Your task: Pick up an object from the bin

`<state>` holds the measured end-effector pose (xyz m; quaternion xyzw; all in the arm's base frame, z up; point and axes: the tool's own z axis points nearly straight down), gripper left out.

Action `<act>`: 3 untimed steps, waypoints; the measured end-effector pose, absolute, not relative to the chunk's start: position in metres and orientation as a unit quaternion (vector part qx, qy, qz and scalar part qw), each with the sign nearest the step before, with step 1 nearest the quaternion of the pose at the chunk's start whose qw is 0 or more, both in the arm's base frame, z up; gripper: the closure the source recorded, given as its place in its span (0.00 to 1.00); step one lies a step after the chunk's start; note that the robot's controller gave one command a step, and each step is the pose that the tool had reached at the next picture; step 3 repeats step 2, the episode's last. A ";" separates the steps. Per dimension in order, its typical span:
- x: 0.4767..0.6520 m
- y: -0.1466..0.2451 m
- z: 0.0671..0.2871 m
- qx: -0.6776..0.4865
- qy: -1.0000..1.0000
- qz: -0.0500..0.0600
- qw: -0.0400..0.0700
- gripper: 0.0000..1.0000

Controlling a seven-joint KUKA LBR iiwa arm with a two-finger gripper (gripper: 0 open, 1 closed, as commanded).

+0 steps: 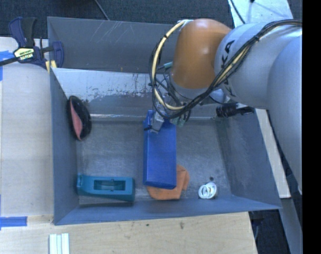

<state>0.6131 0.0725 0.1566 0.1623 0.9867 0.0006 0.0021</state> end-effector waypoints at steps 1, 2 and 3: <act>0.613 0.072 0.165 0.162 0.987 0.001 0.002 1.00; 0.614 0.072 0.173 0.162 0.987 0.001 0.002 1.00; 0.614 0.072 0.173 0.162 0.987 0.001 0.002 1.00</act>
Offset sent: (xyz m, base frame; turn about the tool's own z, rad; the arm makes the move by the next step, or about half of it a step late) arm 0.0000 -0.0001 0.0338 0.0000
